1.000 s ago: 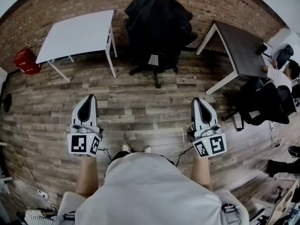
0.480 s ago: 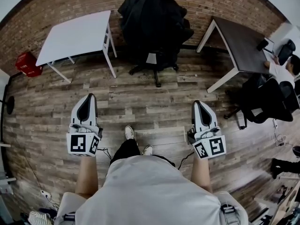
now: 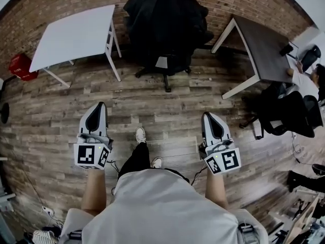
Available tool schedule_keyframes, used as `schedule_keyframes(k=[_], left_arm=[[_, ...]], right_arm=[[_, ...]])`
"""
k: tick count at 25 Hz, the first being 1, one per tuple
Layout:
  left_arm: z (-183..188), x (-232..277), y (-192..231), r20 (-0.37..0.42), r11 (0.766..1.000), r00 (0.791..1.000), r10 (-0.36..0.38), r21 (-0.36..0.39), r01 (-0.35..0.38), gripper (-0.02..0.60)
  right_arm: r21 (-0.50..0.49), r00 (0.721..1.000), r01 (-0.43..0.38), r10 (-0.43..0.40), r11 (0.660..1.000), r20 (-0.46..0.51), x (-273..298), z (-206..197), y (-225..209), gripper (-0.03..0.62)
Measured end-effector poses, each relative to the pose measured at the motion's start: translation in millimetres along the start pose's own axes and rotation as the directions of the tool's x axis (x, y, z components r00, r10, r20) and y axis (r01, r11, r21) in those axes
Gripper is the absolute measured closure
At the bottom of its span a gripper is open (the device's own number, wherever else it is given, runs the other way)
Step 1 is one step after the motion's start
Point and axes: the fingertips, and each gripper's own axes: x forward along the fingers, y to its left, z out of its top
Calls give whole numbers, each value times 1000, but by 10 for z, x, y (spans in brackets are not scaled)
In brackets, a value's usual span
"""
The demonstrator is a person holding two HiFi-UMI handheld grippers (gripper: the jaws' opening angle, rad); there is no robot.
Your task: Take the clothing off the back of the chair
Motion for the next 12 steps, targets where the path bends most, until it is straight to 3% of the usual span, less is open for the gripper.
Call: schedule_keyframes(k=[7,12], left_arm=[[18,745,427,11,999,1000,-25,-42,25,561],[68,1391,636,26,989,994,-111,-92,112,563]], right_arm=[[-32,1000,4,-4,999,-2,854,174,-174,576],[-88,1000,31,-31,996,3,1460,412,-274,576]])
